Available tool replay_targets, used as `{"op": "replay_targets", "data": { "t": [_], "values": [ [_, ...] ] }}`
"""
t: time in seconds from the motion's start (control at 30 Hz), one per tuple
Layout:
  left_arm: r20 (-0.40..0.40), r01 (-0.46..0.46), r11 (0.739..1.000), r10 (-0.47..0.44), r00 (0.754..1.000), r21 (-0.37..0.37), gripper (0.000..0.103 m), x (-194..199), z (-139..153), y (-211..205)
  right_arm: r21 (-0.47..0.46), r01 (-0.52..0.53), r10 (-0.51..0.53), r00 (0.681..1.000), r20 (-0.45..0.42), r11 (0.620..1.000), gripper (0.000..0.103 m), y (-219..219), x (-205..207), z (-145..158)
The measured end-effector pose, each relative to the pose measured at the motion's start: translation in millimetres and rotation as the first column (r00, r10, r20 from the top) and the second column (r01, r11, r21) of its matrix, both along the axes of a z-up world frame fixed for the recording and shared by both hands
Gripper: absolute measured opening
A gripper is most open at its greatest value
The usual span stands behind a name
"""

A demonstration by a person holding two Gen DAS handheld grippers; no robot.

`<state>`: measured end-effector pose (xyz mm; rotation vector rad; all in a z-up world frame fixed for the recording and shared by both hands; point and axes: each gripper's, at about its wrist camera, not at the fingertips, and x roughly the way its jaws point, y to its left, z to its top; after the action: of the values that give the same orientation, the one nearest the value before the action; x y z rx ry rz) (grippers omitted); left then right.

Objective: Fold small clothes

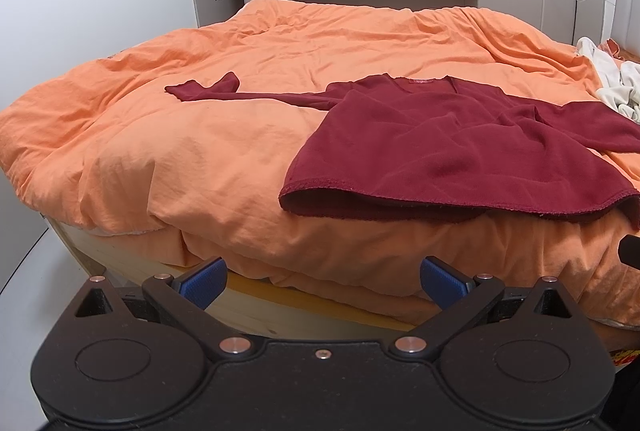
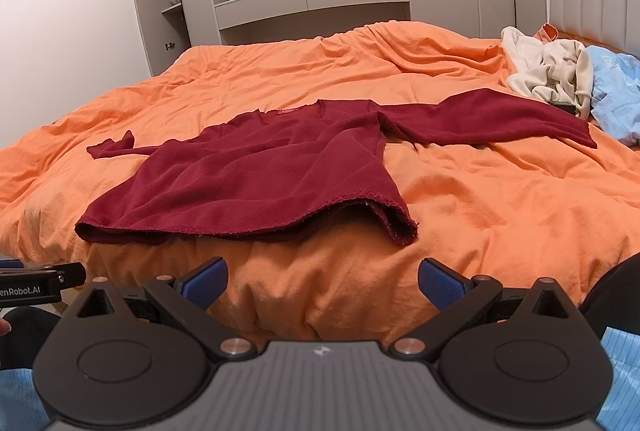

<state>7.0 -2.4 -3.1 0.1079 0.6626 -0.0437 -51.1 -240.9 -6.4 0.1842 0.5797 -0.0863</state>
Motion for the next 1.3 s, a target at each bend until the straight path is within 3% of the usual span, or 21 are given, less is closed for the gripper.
{"op": "replay_targets", "data": {
  "t": [0.4,0.63,0.9,1.1,1.3],
  "values": [
    [-0.011,-0.005,1.0,0.005,1.0,0.007,0.103,6.0,-0.6,-2.4,0.017,-0.004,0.004,1.0,-0.023,1.0,0.103,-4.5,5.3,7.5],
    [-0.019,0.008,1.0,-0.007,1.0,0.027,0.103,32.5,18.3,-9.9,0.038,-0.001,0.001,1.0,-0.001,0.999,0.103,-24.9,22.0,29.8],
    [-0.005,-0.044,0.997,0.044,0.999,0.071,0.103,111.6,62.6,-5.9,-0.043,0.06,-0.062,0.997,-0.044,0.997,0.103,-67.9,81.9,52.1],
    [0.062,-0.069,0.996,0.065,0.996,0.062,0.103,179.6,100.1,-18.2,-0.057,0.122,-0.124,0.992,-0.024,0.991,0.103,-111.6,127.4,59.2],
    [0.052,-0.051,0.996,0.047,0.998,0.069,0.103,235.3,106.7,-55.1,-0.054,0.196,-0.198,0.98,-0.032,0.979,0.103,-158.6,166.1,54.1]
  ]
}}
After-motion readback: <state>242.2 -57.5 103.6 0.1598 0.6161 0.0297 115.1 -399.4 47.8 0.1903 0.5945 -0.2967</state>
